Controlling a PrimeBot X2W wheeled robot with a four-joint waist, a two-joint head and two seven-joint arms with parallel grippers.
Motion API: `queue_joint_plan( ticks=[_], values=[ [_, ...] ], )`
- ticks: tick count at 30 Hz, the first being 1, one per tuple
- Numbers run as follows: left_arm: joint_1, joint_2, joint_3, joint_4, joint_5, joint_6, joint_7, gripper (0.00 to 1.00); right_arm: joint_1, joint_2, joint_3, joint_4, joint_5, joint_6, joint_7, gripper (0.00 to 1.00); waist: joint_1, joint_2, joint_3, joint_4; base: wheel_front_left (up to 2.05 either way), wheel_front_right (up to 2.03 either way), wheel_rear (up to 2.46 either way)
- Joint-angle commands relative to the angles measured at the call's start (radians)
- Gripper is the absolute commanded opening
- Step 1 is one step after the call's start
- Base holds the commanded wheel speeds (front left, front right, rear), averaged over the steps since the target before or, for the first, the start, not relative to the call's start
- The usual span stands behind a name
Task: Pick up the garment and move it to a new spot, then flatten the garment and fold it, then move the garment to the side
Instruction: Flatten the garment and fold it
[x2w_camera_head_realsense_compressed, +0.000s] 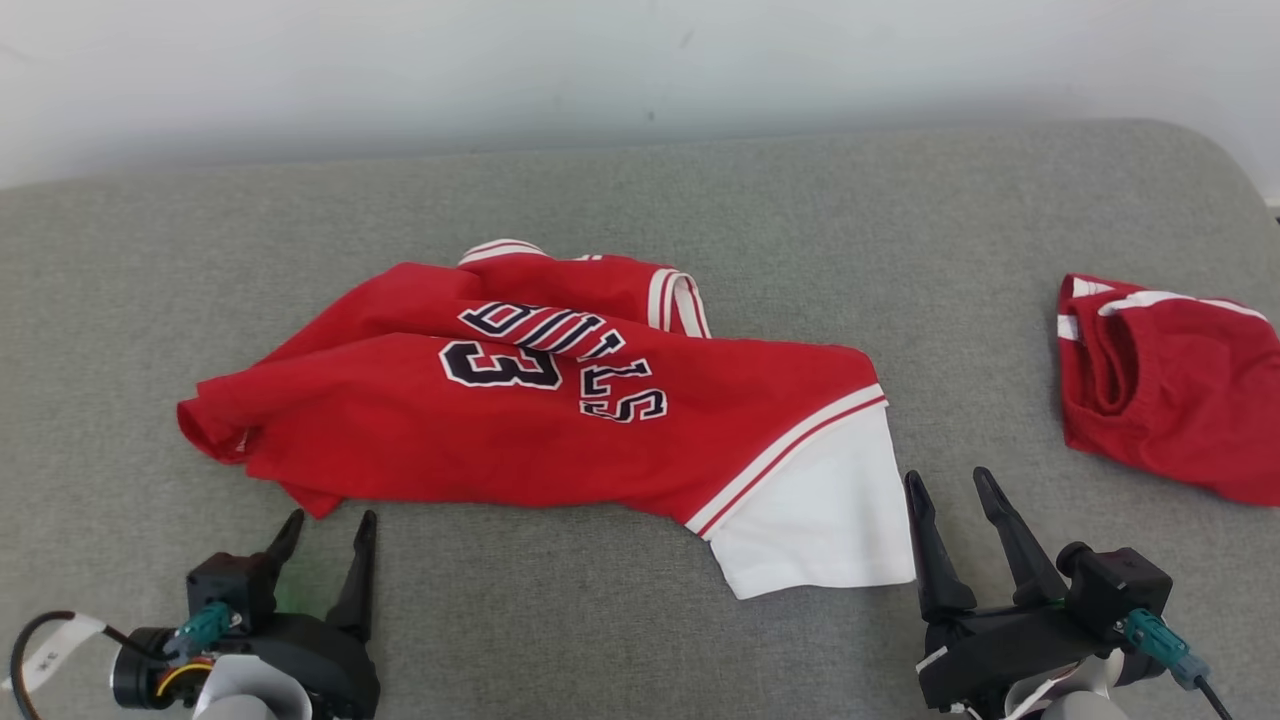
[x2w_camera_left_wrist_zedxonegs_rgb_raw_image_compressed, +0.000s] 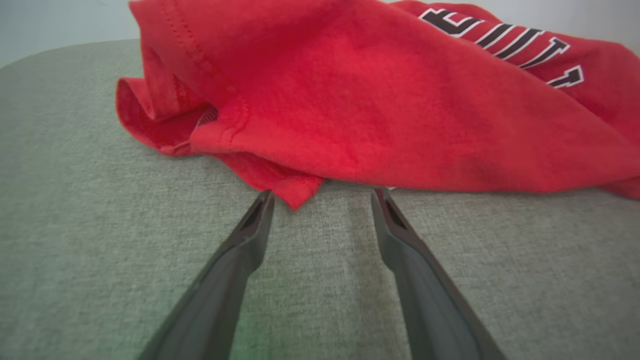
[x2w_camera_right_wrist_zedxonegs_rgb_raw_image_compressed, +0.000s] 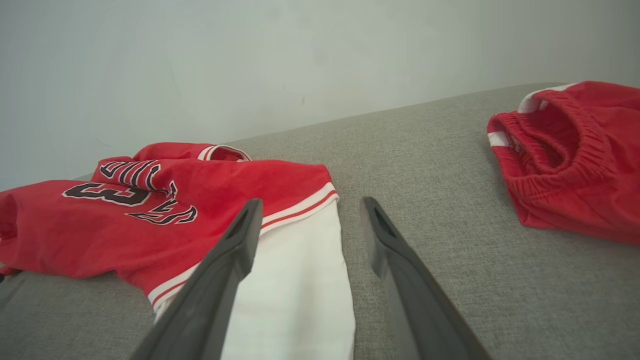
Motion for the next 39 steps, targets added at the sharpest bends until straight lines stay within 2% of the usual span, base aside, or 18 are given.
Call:
queue_joint_plan(
  ticks=[1,5,12,13,14,15,16,19,20,21,28,32,39],
  values=[
    [-0.013,0.004,0.01,0.017,0.004,-0.002,-0.004,1.0,-0.009,-0.006,0.0,-0.006,-0.006,-0.001,-0.001,1.0,-0.0001,-0.0001,0.021,-0.02,0.0,0.0,0.0],
    [-0.031,0.001,0.039,0.05,0.002,0.008,-0.004,1.0,-0.02,-0.005,0.002,-0.013,-0.008,-0.001,-0.001,1.0,-0.0001,-0.0001,0.038,-0.033,0.0,0.0,0.0],
    [-0.038,-0.012,0.075,0.039,0.01,-0.009,-0.003,1.0,-0.021,-0.003,-0.005,-0.019,-0.013,-0.001,-0.001,1.0,-0.0001,-0.0001,0.051,-0.043,0.0,0.0,0.0],
    [-0.035,-0.015,0.082,0.037,0.007,-0.013,-0.003,0.97,-0.021,-0.004,-0.006,-0.019,-0.013,-0.001,-0.001,1.0,-0.0001,-0.0001,0.052,-0.043,0.0,0.0,0.0],
    [-0.034,-0.017,0.089,0.037,0.005,-0.017,-0.003,0.88,-0.02,-0.004,-0.007,-0.019,-0.014,-0.001,-0.001,1.0,-0.0001,-0.0001,0.052,-0.043,0.0,0.0,0.0],
    [-0.034,-0.02,0.097,0.038,0.001,-0.022,-0.003,0.74,-0.019,-0.003,-0.007,-0.018,-0.015,-0.001,-0.001,1.0,-0.0001,-0.0001,0.052,-0.043,0.0,0.0,0.0],
    [-0.037,-0.019,0.102,0.038,0.005,-0.026,-0.003,0.51,-0.018,-0.003,-0.007,-0.017,-0.014,-0.001,-0.001,1.0,-0.0001,-0.0001,0.051,-0.043,0.0,0.0,0.0],
    [-0.042,-0.014,0.117,0.037,0.013,-0.034,-0.003,0.29,-0.017,-0.003,-0.006,-0.012,-0.014,-0.001,-0.001,1.0,-0.0001,-0.0001,0.048,-0.042,0.0,0.0,0.0],
    [-0.042,-0.014,0.122,0.037,0.017,-0.038,-0.003,0.11,-0.017,-0.004,-0.005,-0.011,-0.014,-0.001,-0.001,1.0,-0.0001,-0.0001,0.047,-0.042,0.0,0.0,0.0],
    [-0.041,-0.013,0.127,0.035,0.021,-0.04,-0.003,0.0,-0.017,-0.004,-0.005,-0.01,-0.014,-0.001,-0.001,1.0,-0.0001,-0.0001,0.045,-0.042,0.0,0.0,0.0],
    [-0.012,-0.016,0.149,-0.002,0.048,-0.056,-0.003,0.0,-0.005,-0.003,-0.016,-0.004,-0.014,-0.001,-0.001,1.0,-0.0001,-0.0001,0.027,-0.022,0.0,0.0,0.0],
    [0.026,-0.028,0.145,-0.056,0.065,-0.075,-0.003,0.0,0.014,0.003,-0.029,0.009,-0.009,-0.001,-0.001,1.0,-0.0001,-0.0001,-0.005,0.019,0.0,0.0,0.0],
    [0.083,-0.011,0.129,-0.14,0.082,-0.103,-0.003,0.0,0.026,0.01,-0.023,0.023,-0.002,-0.001,-0.001,1.0,-0.0001,-0.0001,-0.056,0.087,0.0,0.0,0.0]
  ],
)
